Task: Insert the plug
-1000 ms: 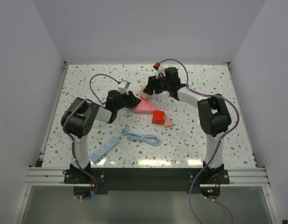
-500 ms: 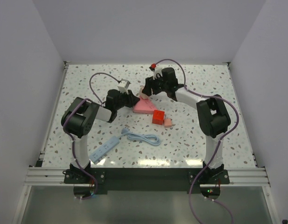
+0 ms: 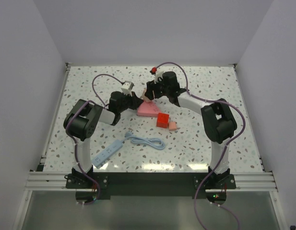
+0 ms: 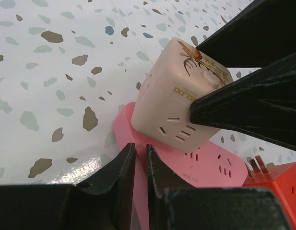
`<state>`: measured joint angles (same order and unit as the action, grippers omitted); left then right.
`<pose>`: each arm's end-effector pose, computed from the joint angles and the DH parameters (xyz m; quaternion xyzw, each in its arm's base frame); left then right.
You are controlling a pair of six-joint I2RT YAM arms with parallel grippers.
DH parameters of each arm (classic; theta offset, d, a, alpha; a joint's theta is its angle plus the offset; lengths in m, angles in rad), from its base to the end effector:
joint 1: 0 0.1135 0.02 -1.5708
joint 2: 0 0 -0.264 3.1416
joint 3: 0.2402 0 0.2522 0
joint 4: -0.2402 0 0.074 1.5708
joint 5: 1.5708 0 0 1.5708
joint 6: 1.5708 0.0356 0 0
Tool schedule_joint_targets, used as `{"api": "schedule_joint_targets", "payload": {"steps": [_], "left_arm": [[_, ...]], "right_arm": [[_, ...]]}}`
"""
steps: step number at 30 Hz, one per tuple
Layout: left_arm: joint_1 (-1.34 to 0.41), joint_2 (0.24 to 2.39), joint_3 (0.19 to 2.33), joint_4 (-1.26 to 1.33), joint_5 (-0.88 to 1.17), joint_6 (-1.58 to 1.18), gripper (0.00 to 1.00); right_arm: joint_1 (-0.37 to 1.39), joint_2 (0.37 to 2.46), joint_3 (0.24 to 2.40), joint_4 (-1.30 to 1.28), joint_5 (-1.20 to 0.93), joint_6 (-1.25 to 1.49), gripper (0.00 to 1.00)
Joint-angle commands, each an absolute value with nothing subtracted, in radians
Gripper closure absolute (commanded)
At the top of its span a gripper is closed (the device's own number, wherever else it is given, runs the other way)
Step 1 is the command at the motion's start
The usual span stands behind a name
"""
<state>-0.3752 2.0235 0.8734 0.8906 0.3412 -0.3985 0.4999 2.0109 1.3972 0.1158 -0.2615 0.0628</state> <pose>0.3624 -0.1556 0.1242 0.0944 0.7823 -0.3513 0.5057 0.4015 0.2298 0.2086 -0.2498 0.8175 0.2483 0.4557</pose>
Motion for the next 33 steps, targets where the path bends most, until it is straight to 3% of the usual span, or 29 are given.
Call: {"api": "schedule_joint_targets", "payload": {"steps": [1,17,24,29,33], "left_arm": [[-0.388,2.051,0.881,0.845,0.354,-0.356,0.81],[-0.387,1.978,0.81,0.88,0.336,-0.344,0.82],[-0.388,1.872,0.707,0.887,0.345,-0.351,0.52],[-0.388,1.852,0.649,0.908,0.333,-0.374,0.45],[-0.388,1.845,0.618,0.888,0.311,-0.425,0.45]], "right_arm": [[0.545,2.025,1.319,-0.014,-0.276,0.077,0.84],[0.543,2.046,1.272,0.009,-0.279,0.092,0.92],[0.543,2.042,1.258,0.015,-0.268,0.109,0.92],[0.543,2.034,1.244,0.032,-0.255,0.129,0.92],[0.542,2.017,1.226,0.046,-0.241,0.138,0.92]]}}
